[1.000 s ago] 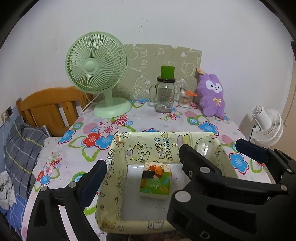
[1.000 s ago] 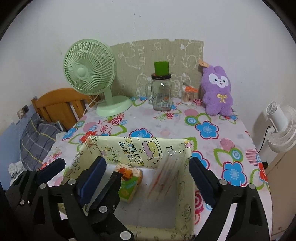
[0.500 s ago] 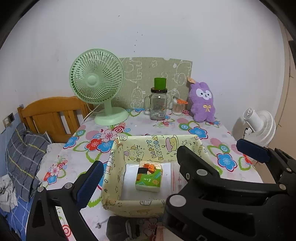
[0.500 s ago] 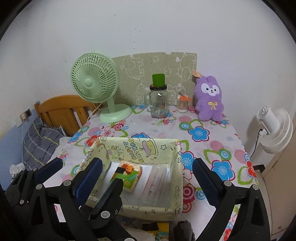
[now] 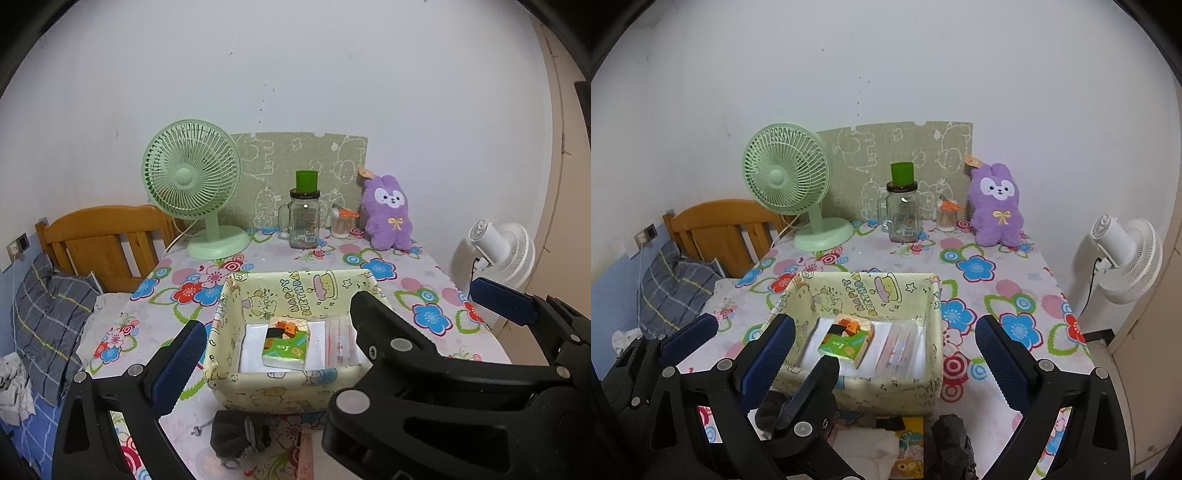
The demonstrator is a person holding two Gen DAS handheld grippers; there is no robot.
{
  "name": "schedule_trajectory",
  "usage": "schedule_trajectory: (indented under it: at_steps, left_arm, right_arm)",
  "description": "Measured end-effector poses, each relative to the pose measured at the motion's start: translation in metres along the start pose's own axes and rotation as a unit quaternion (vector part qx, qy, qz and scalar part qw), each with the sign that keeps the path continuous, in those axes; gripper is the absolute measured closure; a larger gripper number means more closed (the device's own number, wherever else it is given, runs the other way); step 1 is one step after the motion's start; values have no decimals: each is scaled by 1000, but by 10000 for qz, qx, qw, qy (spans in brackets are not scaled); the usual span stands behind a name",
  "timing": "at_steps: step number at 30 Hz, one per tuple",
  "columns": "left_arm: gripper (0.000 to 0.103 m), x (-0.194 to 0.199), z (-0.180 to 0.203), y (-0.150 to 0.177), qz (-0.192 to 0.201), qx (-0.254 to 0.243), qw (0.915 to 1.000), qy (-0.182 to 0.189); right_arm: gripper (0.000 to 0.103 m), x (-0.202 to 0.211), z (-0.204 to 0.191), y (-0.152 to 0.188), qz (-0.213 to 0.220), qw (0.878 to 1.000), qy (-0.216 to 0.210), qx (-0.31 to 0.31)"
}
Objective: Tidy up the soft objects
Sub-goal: 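Withdraw both grippers from the box back toward the remaining pile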
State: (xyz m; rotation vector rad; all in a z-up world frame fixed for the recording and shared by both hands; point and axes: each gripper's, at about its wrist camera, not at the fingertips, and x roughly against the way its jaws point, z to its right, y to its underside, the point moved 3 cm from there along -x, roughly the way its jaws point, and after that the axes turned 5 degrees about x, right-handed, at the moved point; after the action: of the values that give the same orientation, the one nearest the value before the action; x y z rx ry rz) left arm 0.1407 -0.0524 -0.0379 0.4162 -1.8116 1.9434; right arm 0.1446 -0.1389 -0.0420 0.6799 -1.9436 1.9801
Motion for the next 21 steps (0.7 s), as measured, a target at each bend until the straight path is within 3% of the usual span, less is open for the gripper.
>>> schedule_trajectory:
  at_steps: [21]
  left_arm:
    - [2,22,14,35,-59,-19,9996,280]
  right_arm:
    - [3,32,6,37,47,9997,227,-41]
